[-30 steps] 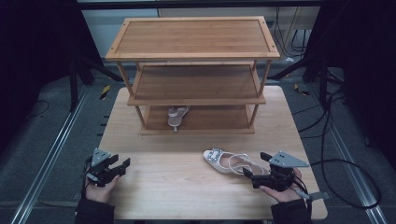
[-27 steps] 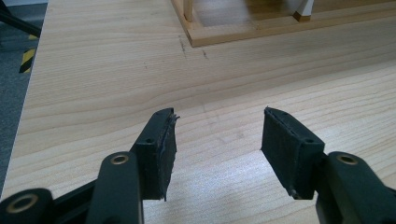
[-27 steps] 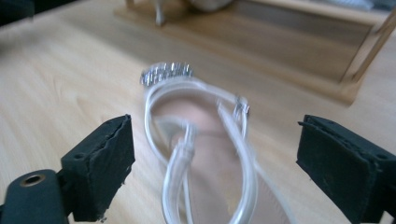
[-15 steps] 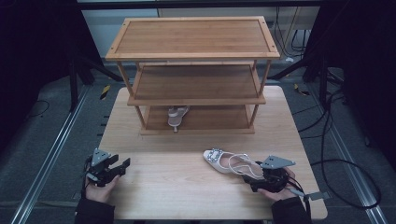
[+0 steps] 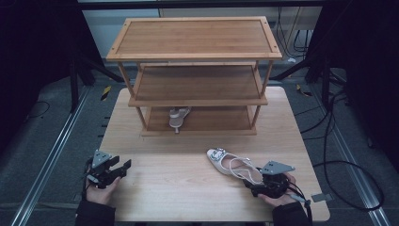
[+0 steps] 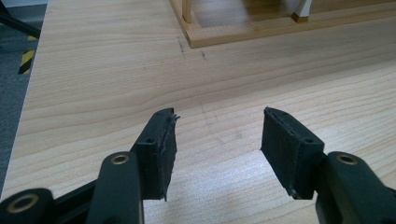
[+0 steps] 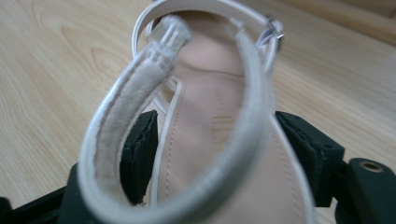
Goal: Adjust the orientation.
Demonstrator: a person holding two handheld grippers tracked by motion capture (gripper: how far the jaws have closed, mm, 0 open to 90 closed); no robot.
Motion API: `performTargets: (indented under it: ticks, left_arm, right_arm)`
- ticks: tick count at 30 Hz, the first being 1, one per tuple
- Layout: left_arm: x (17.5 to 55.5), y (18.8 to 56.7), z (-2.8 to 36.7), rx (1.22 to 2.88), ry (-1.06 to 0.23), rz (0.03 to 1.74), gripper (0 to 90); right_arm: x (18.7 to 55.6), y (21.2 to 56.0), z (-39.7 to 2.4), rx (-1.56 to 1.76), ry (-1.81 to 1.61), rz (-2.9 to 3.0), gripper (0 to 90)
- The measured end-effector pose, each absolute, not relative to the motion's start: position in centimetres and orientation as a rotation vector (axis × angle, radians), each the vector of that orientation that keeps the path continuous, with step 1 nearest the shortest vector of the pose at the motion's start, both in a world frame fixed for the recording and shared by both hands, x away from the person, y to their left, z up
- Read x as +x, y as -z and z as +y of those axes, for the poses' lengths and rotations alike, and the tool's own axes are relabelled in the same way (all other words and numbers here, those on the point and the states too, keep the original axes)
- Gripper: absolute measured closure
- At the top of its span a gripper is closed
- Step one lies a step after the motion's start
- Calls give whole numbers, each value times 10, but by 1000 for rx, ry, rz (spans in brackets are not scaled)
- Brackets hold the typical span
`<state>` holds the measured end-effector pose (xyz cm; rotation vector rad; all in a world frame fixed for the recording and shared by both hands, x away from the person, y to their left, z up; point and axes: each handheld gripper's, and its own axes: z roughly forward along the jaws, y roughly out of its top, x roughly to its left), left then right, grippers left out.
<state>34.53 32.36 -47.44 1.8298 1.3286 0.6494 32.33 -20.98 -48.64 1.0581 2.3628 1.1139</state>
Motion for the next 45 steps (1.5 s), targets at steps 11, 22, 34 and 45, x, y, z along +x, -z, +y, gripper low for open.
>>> performTargets:
  ticks: [11,22,34,45]
  left_arm:
    - [346,475,324,1835,-648,1328,440]
    - [346,475,324,1833,-646,1326,442]
    - [346,475,326,1826,-644,1328,442]
    - [345,474,326,1826,-651,1324,442]
  right_arm:
    - [339,492,-200,1044,-1101,2394,340]
    - [337,489,-199,1125,-1147,2359,399]
    - [341,478,-187,1216,-1236,2198,403]
    - [374,470,-145,1282,-1271,2037,403]
